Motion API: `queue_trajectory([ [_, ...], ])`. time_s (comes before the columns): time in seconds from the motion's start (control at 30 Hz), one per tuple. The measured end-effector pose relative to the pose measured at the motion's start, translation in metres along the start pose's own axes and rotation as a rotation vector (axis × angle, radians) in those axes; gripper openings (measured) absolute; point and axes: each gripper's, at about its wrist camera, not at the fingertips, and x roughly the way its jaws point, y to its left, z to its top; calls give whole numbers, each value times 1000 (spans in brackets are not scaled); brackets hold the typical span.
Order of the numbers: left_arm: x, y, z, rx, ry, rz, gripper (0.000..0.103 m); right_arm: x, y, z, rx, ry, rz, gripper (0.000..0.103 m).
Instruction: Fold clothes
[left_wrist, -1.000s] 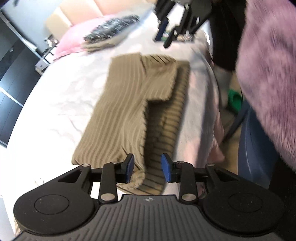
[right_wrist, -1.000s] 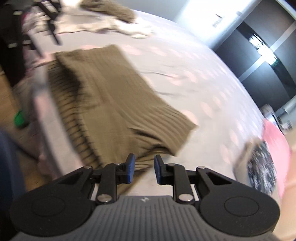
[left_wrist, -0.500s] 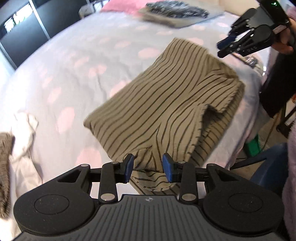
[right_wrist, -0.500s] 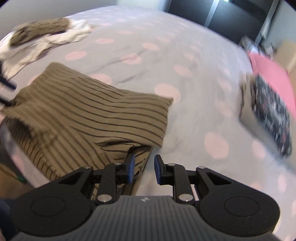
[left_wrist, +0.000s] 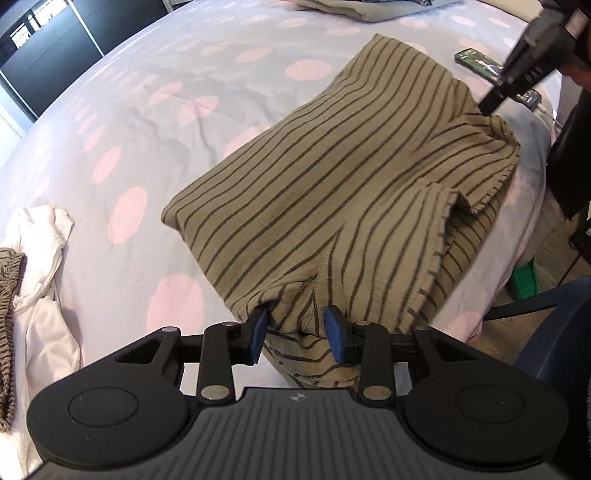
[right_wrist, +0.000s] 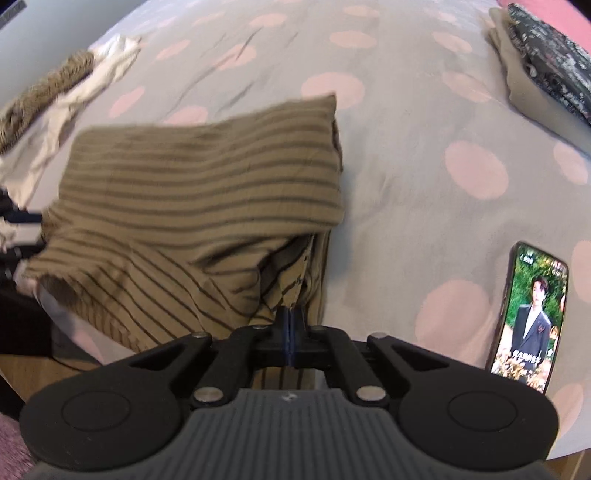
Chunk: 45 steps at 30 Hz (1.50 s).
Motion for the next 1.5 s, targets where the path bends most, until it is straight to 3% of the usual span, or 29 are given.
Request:
queue_trajectory([
  [0.2, -16, 7, 2, -37, -62, 32, 32, -7, -15, 1, 66, -27, -38, 5],
  [0.33, -24, 19, 6, -97, -110, 65, 32, -38, -31, 7, 162, -171, 36, 5],
  [0.43, -24, 28, 12, -144, -123, 84, 32, -41, -26, 13, 150, -210, 92, 11],
  [0.53, -20, 30, 18, -147, -121, 97, 32, -33, -12, 18, 78, -209, 94, 21],
  [0.67, -15, 25, 24, -114, -114, 103, 32, -21, -4, 25, 40, -191, 90, 22],
  [0.7, -14, 24, 25, -105, -112, 104, 32, -18, -4, 26, 42, -179, 78, 21],
  [0.77, -13, 22, 26, -92, -110, 104, 32, -12, -4, 27, 46, -156, 57, 0],
  [0.87, -11, 21, 25, -86, -103, 108, 32, -13, -8, 22, 68, -142, 46, 0],
  [1.03, -3, 20, 24, -71, -78, 92, 32, 1, -16, 10, 135, -31, 73, 0],
  [1.2, 4, 12, 26, -28, -48, 91, 32, 14, -10, 4, 96, 31, 70, 0],
  [1.37, 3, 15, 25, -41, -44, 115, 32, 8, -3, 2, 45, 33, 57, 5],
  [1.5, -10, 27, 26, -110, -95, 123, 32, -8, -2, 1, 16, -39, 37, 5],
])
